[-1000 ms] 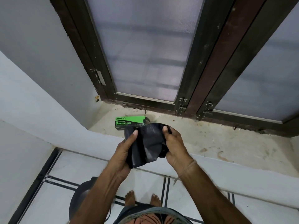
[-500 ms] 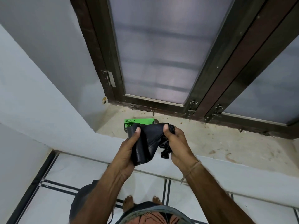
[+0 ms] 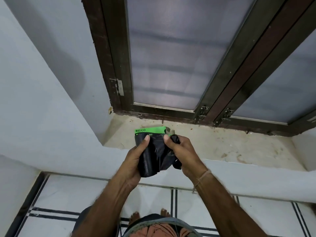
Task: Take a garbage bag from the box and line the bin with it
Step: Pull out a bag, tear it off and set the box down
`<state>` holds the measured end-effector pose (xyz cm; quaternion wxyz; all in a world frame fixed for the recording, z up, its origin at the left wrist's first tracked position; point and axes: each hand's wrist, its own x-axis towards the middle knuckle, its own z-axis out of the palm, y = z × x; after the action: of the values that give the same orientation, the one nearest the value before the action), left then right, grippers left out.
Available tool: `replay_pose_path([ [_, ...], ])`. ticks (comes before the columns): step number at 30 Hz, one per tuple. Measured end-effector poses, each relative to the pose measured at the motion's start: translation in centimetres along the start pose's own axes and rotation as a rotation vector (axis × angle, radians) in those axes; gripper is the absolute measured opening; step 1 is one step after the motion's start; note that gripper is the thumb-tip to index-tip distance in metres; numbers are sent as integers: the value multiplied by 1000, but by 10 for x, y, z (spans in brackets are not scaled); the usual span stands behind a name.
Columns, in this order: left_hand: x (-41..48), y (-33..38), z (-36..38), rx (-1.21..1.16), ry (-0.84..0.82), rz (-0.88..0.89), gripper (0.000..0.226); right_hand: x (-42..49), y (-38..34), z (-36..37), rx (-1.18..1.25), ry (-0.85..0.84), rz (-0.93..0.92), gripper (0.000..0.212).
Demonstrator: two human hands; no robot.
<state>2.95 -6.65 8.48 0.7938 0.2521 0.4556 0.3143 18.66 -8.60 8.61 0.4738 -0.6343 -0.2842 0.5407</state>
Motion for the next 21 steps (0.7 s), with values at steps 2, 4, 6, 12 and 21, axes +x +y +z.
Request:
replay_pose_path([
  [2,-2,2,-3,-27,1,-10,40,-5,2,3,-3,46,35,31],
  [4,-5,3,-8,-53,16,-28,38,-10,5,5,-3,84,57,33],
  [6,-7,3,-11,-56,11,-41,36,-12,8,9,3,122,27,28],
  [12,-16,3,-17,26,-34,-21,36,-19,14,21,7,-34,-31,34],
  [21,-26,3,-36,13,-10,-12,40,-25,20,30,-5,69,-21,21],
])
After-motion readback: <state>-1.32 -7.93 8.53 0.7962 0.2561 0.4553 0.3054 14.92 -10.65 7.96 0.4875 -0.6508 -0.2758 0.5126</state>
